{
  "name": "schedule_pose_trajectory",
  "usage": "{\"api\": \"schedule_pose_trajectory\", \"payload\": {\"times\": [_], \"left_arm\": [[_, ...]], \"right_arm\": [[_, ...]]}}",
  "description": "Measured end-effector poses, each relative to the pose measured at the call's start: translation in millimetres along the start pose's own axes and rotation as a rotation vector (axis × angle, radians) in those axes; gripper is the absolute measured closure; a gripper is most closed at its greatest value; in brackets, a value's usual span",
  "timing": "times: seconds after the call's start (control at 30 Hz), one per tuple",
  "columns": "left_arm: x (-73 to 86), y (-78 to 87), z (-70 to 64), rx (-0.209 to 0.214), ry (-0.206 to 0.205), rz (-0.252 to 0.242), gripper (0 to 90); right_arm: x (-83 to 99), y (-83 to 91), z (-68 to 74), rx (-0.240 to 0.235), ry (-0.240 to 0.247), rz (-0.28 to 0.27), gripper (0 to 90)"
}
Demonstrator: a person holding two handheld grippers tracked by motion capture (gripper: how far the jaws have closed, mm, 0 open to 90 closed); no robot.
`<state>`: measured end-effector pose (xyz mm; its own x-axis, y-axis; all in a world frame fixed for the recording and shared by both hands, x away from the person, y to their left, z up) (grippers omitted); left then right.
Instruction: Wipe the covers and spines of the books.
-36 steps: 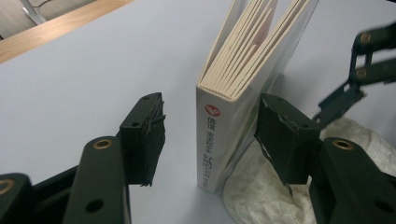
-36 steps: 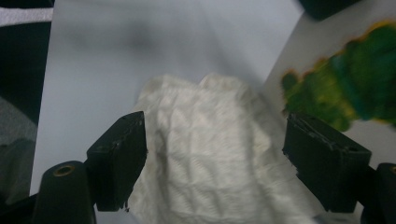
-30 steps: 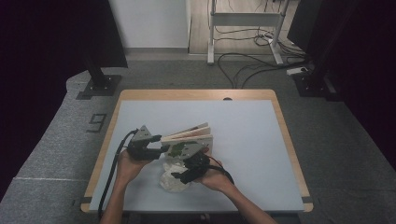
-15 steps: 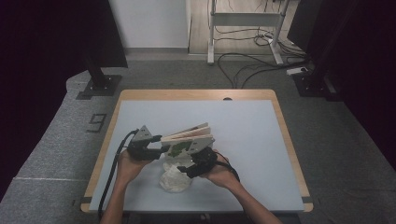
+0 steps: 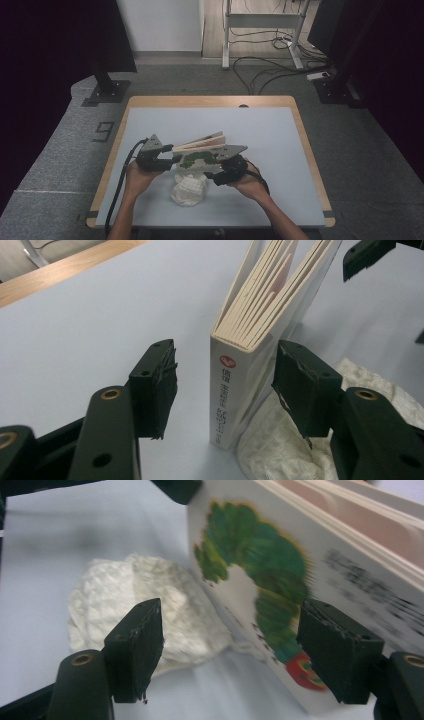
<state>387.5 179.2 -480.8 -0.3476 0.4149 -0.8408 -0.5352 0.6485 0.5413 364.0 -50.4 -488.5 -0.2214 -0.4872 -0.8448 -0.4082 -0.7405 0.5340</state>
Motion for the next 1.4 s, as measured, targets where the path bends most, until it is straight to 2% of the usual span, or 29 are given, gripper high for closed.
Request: {"api": "schedule_pose_trajectory", "payload": {"times": [0.4,0.67,0.9,1.4], "left_arm": [[0.4,-1.2,-0.3,0.000,0.001,0.003,42.7],[0.5,-1.9,-0.9,0.005,0.000,0.002,43.9],[0.1,-1.2,-1.6,0.009,0.001,-0.002,44.8],[1.0,-2.8,-2.9,0.018,-0.004,0.004,45.0]], "right_arm": [[15.7,28.2,-26.9,0.082,-0.041,-0.002,26.1],[25.3,36.1,-42.6,0.127,-0.065,0.010,24.3],[23.5,29.6,-52.5,0.138,-0.080,0.010,17.2],[11.9,-1.5,-70.8,0.107,-0.080,0.013,7.6]]}}
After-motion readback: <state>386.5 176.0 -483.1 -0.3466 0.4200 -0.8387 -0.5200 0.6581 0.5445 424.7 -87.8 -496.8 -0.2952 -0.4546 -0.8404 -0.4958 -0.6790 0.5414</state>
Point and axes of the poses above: each handheld gripper's, and its own axes: y roughly backward along the jaws, x roughly out of its underside, z roughly to its left, the point moved 5 cm from there along -y, roughly forward along the jaws, and after that the axes turned 3 degrees about -z, right-handed, at the moved point
